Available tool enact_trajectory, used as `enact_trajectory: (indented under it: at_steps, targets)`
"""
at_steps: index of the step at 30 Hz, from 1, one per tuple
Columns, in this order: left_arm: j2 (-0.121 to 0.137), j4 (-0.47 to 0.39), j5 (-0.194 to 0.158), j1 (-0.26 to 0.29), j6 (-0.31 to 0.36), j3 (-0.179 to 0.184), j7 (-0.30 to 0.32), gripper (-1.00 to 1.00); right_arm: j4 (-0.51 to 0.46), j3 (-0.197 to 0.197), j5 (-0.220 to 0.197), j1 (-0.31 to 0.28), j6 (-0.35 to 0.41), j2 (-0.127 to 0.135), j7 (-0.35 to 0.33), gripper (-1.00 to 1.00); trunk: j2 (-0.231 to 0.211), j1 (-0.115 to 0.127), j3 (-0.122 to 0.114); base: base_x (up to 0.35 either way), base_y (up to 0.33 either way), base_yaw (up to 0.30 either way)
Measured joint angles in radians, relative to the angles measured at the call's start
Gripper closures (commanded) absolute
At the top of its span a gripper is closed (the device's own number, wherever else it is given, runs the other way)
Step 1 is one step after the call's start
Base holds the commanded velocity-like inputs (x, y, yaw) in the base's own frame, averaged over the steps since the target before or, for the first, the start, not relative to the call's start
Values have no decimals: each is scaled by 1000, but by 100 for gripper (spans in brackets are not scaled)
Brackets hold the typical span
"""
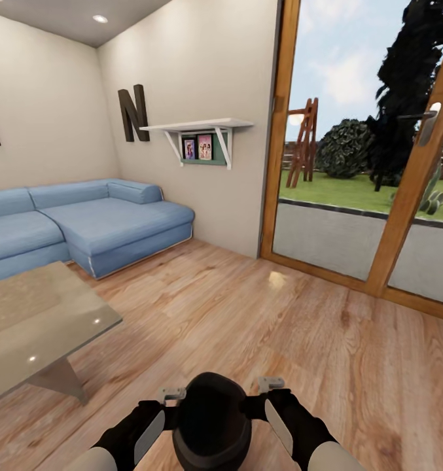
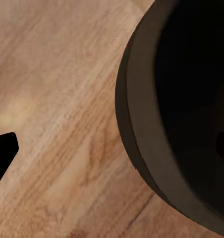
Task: Place each of the two pumpkins and all three candles from the living room inside a cabinet in the living room (use any cabinet), then make sure every cabinet is closed, and position the cauldron so it is next to a table in the living room.
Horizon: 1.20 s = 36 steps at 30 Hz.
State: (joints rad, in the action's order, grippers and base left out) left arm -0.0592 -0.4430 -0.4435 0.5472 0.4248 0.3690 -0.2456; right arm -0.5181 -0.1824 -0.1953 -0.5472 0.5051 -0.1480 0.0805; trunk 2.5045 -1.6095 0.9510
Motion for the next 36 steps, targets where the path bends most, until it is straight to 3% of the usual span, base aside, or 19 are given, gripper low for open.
enact_trajectory:
  at_steps: [12,16,22,36]
  targets:
    - [-3,0,1,0,2,8,8,-100,1,-1,0,0,0,-9,-6,-100,0,0,0,81,0,0]
    - [-4,0,1,0,3,18,36,-100,7,-4,-3,0,0,-9,-60,-100,0,0,0,8,0,0]
    - [-2,1,3,1,4,26,64,-100,14,-4,-2,0,0,-9,-82,-100,0,0,0,9,3,0]
    - [-3,1,2,0,1,25,66,-100,17,-4,-2,0,0,-9,-84,-100,0,0,0,40,27,0]
